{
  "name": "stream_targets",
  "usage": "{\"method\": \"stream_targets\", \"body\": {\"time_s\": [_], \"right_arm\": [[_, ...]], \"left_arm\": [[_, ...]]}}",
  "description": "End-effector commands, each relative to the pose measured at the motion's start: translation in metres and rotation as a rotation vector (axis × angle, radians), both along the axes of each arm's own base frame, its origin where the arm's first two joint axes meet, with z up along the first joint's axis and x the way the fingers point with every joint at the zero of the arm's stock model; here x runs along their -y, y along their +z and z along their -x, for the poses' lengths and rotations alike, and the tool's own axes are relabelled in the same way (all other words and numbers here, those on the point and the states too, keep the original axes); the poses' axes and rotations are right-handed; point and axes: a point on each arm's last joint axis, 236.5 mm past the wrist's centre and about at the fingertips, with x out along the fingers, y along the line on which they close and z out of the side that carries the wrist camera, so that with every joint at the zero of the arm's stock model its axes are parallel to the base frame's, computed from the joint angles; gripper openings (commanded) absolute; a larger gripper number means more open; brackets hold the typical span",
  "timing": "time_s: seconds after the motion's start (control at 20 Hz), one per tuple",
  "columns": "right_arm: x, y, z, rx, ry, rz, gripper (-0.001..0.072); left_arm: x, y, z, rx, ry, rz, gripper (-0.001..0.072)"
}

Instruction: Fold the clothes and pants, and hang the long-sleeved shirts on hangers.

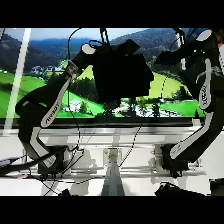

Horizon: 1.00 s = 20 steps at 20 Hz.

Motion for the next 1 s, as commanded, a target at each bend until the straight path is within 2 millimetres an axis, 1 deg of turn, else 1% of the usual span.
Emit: {"method": "stream_targets", "body": {"time_s": [0.0,0.1,0.2,0.3,0.35,0.4,0.45,0.5,0.55,0.6,0.7,0.75,0.8,0.85,0.9,0.95], "right_arm": [[-0.040,0.005,0.015,-0.009,0.125,-0.139,0.0644],[-0.053,0.018,0.019,0.011,0.166,-0.190,0.0625],[-0.063,0.033,0.024,0.013,0.182,-0.245,0.0625],[-0.078,0.043,0.029,0.008,0.210,-0.280,0.0624],[-0.084,0.040,0.032,-0.005,0.221,-0.269,0.0623],[-0.087,0.030,0.034,-0.031,0.220,-0.217,0.0623],[-0.084,0.015,0.035,-0.060,0.211,-0.129,0.0623],[-0.076,-0.002,0.034,-0.082,0.192,-0.019,0.0623],[-0.075,-0.013,0.033,-0.084,0.190,0.040,0.0612],[-0.084,-0.016,0.033,-0.081,0.201,0.041,0.0541],[-0.103,-0.026,0.035,-0.084,0.232,0.042,0.0517],[-0.113,-0.031,0.037,-0.089,0.251,0.043,0.0455],[-0.122,-0.036,0.035,-0.074,0.259,0.046,0.0331],[-0.131,-0.038,0.027,-0.033,0.256,0.054,0.0154],[-0.137,-0.035,0.016,0.021,0.254,0.060,0.0027],[-0.141,-0.027,0.003,0.085,0.252,0.070,0.0021]], "left_arm": [[-0.009,0.000,-0.003,-0.010,-0.011,0.003,0.0705],[-0.010,-0.001,-0.003,-0.012,-0.014,0.003,0.0705],[-0.009,-0.001,-0.001,-0.014,-0.020,0.003,0.0705],[-0.009,-0.001,-0.001,-0.014,-0.020,0.003,0.0704],[-0.009,-0.001,-0.001,-0.014,-0.020,0.003,0.0705],[-0.009,-0.001,-0.001,-0.014,-0.020,0.003,0.0704],[-0.009,-0.001,-0.001,-0.014,-0.020,0.003,0.0704],[-0.009,-0.001,-0.001,-0.014,-0.020,0.003,0.0704],[-0.009,-0.001,-0.001,-0.015,-0.020,0.003,0.0704],[-0.009,-0.001,-0.001,-0.015,-0.021,0.003,0.0704],[-0.009,-0.001,-0.001,-0.015,-0.023,0.003,0.0704],[-0.009,-0.001,-0.001,-0.016,-0.023,0.002,0.0704],[-0.009,-0.002,-0.001,-0.016,-0.023,0.003,0.0704],[-0.009,-0.002,-0.001,-0.017,-0.024,0.002,0.0704],[-0.009,-0.002,-0.001,-0.017,-0.023,0.003,0.0704],[-0.010,-0.002,-0.001,-0.017,-0.022,0.002,0.0704]]}}
